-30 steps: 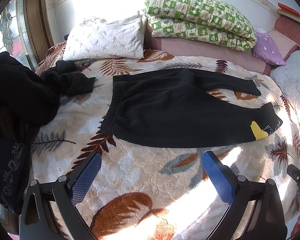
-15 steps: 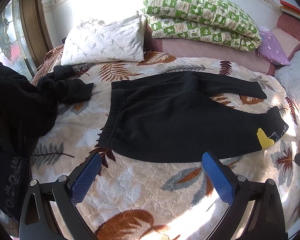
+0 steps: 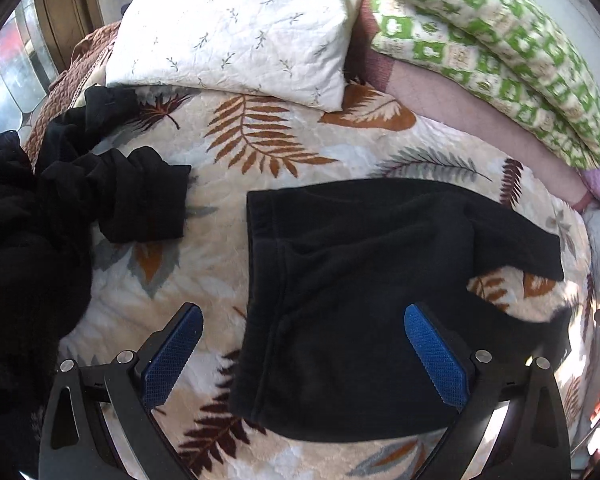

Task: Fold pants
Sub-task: 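Lower both tools onto the sweatpants waistband and close both grippers on it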

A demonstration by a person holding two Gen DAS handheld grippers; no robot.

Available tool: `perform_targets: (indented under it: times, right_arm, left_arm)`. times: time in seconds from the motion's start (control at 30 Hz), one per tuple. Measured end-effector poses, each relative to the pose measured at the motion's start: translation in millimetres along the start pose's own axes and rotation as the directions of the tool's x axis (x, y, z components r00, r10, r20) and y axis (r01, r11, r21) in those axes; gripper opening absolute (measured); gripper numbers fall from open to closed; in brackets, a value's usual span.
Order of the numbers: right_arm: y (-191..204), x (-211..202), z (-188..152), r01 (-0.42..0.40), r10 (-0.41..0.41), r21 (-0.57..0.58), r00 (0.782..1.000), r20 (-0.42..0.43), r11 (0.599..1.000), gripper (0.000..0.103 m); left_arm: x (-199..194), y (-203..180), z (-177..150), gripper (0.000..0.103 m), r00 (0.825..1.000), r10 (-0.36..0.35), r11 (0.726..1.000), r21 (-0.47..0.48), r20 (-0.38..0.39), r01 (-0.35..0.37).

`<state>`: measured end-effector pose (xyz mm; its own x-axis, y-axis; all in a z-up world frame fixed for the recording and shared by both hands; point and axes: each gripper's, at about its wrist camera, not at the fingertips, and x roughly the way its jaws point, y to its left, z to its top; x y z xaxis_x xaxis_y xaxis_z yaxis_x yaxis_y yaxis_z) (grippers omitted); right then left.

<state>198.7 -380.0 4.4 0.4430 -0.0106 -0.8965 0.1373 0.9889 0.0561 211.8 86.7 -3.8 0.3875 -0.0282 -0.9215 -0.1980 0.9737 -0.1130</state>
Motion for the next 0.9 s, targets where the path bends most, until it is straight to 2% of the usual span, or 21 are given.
perform_targets:
  times: [0.13,0.2,0.4,0.63,0.8,0.87,0.9]
  right_arm:
    - [-13.3,48.5,50.1,-0.021,0.023,0.042,0.998,-0.058,0.999,0.094]
    - [-13.4,74.4,68.2,-0.015,0.018,0.039,0.996,-0.088,0.999,0.087]
    - [-15.1,131.4,101.7,0.002,0.005,0.047,0.992,-0.129,0.999,0.083]
    - [-19.7,156.5,111.8,-0.060,0.069,0.062,0.986,-0.153,0.996,0.082]
    - [-19.4,165.6,109.4,-0.082,0.090,0.054,0.981,-0.171,0.995,0.082]
    - [-18.7,167.3,107.5,-0.088,0.095,0.051,0.980,-0.176,0.995,0.081]
    - [-17.8,168.7,107.9,-0.087,0.094,0.048,0.980,-0.177,0.995,0.081]
  left_arm:
    - [35.1,18.2,45.9,0.102,0.996,-0.029,0.996,-0.084,-0.086,0.022]
    - [52.8,25.4,59.1,0.102,0.993,-0.025,0.993,-0.114,-0.119,0.012]
    - [101.5,33.8,88.4,0.102,0.988,-0.025,0.990,-0.138,-0.150,0.004]
    - [145.6,40.8,102.4,0.102,0.978,-0.041,0.984,-0.179,-0.204,0.003]
    - [155.0,41.7,92.5,0.102,0.964,-0.112,0.980,-0.186,-0.241,0.068]
    - [158.5,40.6,91.2,0.100,0.959,-0.126,0.980,-0.185,-0.253,0.080]
    - [160.9,40.1,92.7,0.095,0.959,-0.122,0.981,-0.181,-0.256,0.076]
